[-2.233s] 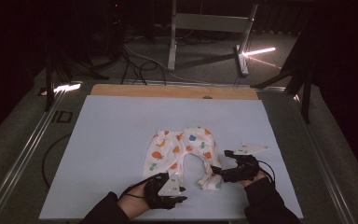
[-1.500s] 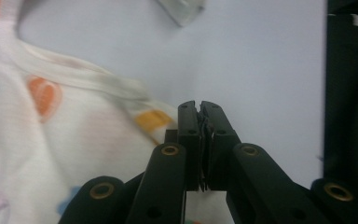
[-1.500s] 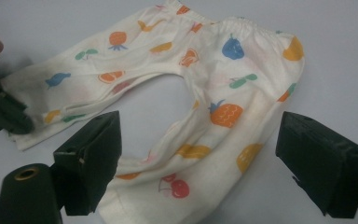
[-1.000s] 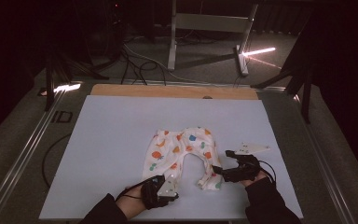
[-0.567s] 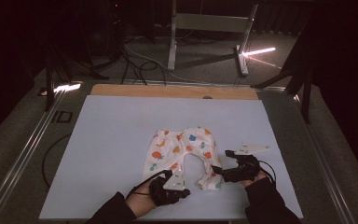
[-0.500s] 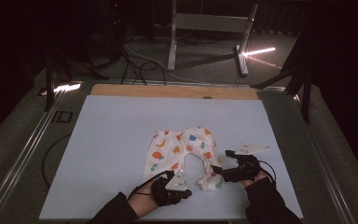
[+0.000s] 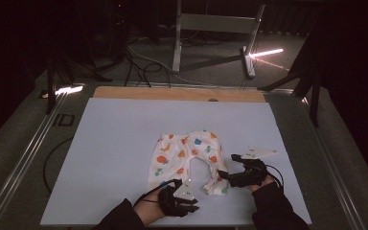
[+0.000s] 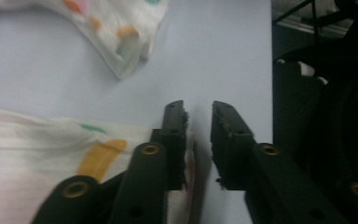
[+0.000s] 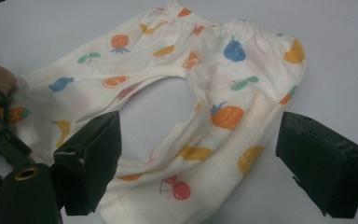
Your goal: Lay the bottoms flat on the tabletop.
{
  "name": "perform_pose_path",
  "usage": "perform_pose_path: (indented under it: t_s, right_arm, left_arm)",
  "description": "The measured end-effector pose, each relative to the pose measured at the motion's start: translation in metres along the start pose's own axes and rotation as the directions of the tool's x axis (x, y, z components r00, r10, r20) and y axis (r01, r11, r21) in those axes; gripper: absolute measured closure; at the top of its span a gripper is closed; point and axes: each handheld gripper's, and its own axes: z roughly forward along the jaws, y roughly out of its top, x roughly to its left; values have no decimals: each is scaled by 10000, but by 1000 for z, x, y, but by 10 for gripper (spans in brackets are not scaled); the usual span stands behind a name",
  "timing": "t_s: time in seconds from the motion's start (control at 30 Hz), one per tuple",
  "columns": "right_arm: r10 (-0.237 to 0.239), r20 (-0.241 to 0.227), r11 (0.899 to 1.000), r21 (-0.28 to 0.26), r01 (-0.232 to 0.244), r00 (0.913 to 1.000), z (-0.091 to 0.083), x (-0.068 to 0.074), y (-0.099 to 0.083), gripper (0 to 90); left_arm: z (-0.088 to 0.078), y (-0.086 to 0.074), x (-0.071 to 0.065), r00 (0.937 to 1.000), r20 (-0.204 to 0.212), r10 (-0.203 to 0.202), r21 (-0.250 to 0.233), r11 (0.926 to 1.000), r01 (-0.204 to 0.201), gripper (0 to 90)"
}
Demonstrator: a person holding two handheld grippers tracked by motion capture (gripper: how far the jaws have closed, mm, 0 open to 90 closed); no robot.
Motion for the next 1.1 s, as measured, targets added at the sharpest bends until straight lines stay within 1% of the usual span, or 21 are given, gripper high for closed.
perform_pose_path:
  t_s: [0.07, 0.1, 0.13, 0.17, 0.2, 0.27, 0.33, 0.37, 0.43, 0.5, 0.53, 0.67, 0.73, 0.77, 0.83, 0.87, 0.9, 0.93, 1.0, 1.07, 1.1]
  right_arm:
    - [-26, 9, 10000, -5, 26, 10000, -1, 0, 0, 144]
    - [-26, 9, 10000, -5, 26, 10000, -1, 0, 0, 144]
    - [-11, -16, 10000, -26, 11, 10000, -1, 0, 0, 144]
    - [-6, -19, 10000, -39, 6, 10000, -1, 0, 0, 144]
    - [10, 0, 10000, -12, -10, 10000, -1, 1, 1, 144]
    - [-54, -9, 10000, -33, 54, 10000, 0, 1, 1, 144]
    - [-88, -28, 9999, -56, 87, 10000, 0, 2, 1, 144]
    - [-86, -22, 10000, -42, 86, 10000, 0, 2, 1, 144]
    - [-161, -65, 9998, -90, 160, 9998, -1, 3, 2, 144]
    - [-148, -90, 9998, -141, 147, 9999, -1, 4, 2, 144]
    - [-135, -76, 9998, -112, 134, 9999, -1, 4, 2, 143]
    - [-138, -302, 9999, -78, 136, 9994, 1, 7, 1, 140]
    - [-116, -352, 9999, -43, 114, 9993, 1, 8, 1, 140]
    - [-231, -415, 9997, 20, 232, 9989, 2, 11, 0, 140]
    - [-279, -450, 9996, 97, 283, 9986, 3, 13, -2, 140]
    - [-257, -491, 9996, 89, 262, 9985, 3, 14, -4, 140]
    - [-257, -491, 9996, 89, 262, 9985, 3, 14, -4, 140]
    - [-281, -494, 9995, 149, 289, 9984, 3, 14, -5, 140]
    - [-332, -601, 9992, 192, 344, 9976, 2, 17, -7, 143]
    - [-352, -694, 9991, 200, 366, 9970, 2, 19, -9, 145]
    - [-352, -694, 9991, 200, 366, 9970, 2, 19, -9, 145]
  left_arm:
    - [-11, 3, 3, 9998, -204, 47, -303, 9995, -53, 569]
    - [-11, 3, 3, 9998, -204, 47, -303, 9995, -53, 507]
    - [-22, 5, 8, 9982, -607, 19, -492, 9988, -49, 507]
    - [-27, 5, 11, 9974, -714, -81, -609, 9981, 37, 380]
    - [-32, 6, 14, 9966, -805, -148, -678, 9977, 94, 334]
    - [-42, 5, 20, 9943, -1004, -360, -875, 9958, 273, 259]
    - [-51, 2, 26, 9939, -952, -550, -1000, 9939, 454, 174]
    - [-55, 0, 28, 9923, -1061, -641, -1132, 9922, 520, 139]
    - [-63, -3, 32, 9866, -1359, -905, -1259, 9893, 734, 105]
    - [-66, -6, 34, 9848, -1454, -948, -1263, 9890, 765, 59]
    - [-73, -12, 36, 9779, -1781, -1097, -1375, 9868, 856, 59]
    - [-85, -26, 43, 9622, -2274, -1499, -1603, 9804, 1149, 25]
    - [-85, -26, 43, 9622, -2274, -1499, -1603, 9804, 1149, 25]
    - [-95, -40, 49, 9490, -2509, -1911, -1912, 9708, 1450, 25]
    - [-101, -49, 52, 9388, -2631, -2222, -2075, 9634, 1698, 25]
    - [-104, -53, 53, 9349, -2679, -2326, -2168, 9601, 1767, 24]
    - [-104, -53, 53, 9349, -2679, -2326, -2168, 9601, 1767, 22]
    - [-107, -58, 55, 9279, -2809, -2452, -2218, 9572, 1858, 22]
    - [-113, -65, 56, 9186, -2934, -2647, -2352, 9514, 1990, 19]
    - [-119, -72, 58, 9068, -3111, -2845, -2431, 9462, 2135, 19]
    - [-119, -72, 58, 9068, -3111, -2845, -2431, 9462, 2135, 19]
